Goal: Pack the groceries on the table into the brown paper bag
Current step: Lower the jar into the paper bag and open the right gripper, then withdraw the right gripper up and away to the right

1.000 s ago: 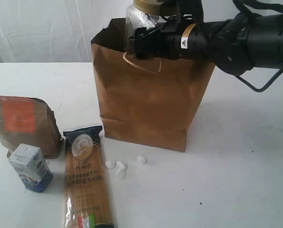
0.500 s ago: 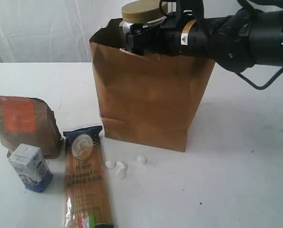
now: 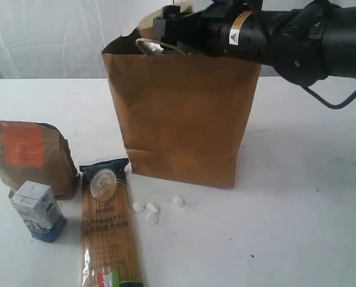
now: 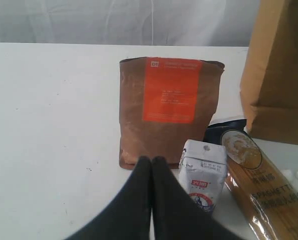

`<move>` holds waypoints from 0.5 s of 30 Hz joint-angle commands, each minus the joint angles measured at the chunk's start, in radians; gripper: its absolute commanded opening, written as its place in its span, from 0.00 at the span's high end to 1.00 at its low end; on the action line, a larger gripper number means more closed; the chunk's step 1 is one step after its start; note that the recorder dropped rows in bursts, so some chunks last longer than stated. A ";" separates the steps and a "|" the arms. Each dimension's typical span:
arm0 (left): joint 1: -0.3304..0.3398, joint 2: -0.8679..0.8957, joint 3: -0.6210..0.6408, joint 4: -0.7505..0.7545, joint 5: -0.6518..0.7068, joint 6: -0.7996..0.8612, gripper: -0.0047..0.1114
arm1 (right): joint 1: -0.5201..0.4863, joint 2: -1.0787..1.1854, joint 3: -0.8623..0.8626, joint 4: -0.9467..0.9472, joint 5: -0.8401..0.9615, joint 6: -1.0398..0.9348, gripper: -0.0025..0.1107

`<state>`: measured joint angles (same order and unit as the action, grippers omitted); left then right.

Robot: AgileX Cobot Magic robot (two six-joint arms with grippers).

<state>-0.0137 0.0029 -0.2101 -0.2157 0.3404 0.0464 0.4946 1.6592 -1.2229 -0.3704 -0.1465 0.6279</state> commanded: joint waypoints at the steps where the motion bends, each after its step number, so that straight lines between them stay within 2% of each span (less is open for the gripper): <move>1: 0.002 -0.003 0.005 -0.008 0.002 0.001 0.96 | -0.007 -0.021 0.000 0.005 -0.005 0.010 0.07; 8: 0.002 -0.003 0.005 -0.008 0.002 0.001 0.96 | -0.007 -0.021 0.002 0.005 0.093 0.010 0.07; 15: 0.002 -0.003 0.005 -0.008 0.002 0.001 0.96 | -0.007 -0.028 0.003 0.007 0.117 0.053 0.07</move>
<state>-0.0137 0.0029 -0.2101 -0.2157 0.3404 0.0464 0.4946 1.6435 -1.2229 -0.3678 -0.0528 0.6363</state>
